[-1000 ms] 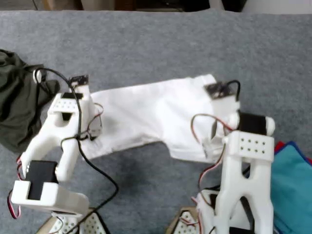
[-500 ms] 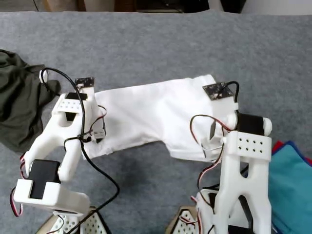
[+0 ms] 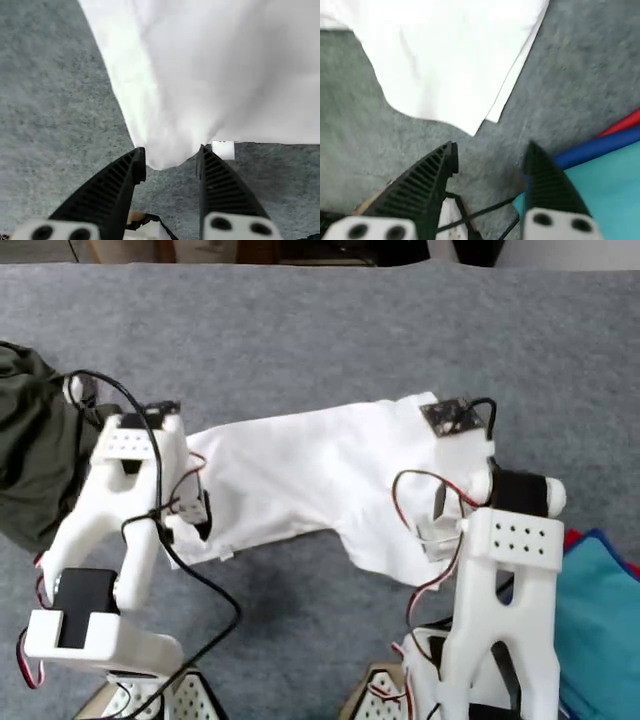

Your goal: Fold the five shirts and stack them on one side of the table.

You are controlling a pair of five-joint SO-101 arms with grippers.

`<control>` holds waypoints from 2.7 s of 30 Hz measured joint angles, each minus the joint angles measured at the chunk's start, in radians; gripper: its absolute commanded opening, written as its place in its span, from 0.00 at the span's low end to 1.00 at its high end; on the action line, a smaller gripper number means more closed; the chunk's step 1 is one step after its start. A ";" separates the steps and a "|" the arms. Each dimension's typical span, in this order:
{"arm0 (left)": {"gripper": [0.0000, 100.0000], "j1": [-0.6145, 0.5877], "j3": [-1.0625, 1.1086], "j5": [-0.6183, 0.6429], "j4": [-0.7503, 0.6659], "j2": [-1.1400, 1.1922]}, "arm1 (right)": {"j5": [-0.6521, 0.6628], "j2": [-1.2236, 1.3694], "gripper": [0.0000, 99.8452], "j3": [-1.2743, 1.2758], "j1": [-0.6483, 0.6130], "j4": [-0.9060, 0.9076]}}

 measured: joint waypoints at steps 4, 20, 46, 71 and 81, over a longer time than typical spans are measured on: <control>0.19 -0.038 -0.115 0.000 0.104 0.000 | 0.000 0.000 0.02 -0.040 0.000 -0.092; 0.02 0.026 -0.305 0.265 -0.272 0.071 | -0.170 0.706 0.01 -0.473 -0.106 -0.500; 0.02 -0.101 -0.313 0.218 -0.580 0.407 | -0.126 1.617 0.01 -1.344 -0.043 -0.399; 0.02 0.074 -0.470 0.072 -0.124 0.238 | 0.080 1.418 0.00 -1.591 0.025 0.149; 0.02 0.124 0.141 0.064 -0.368 -0.100 | 0.086 1.221 0.00 -0.991 0.025 -0.080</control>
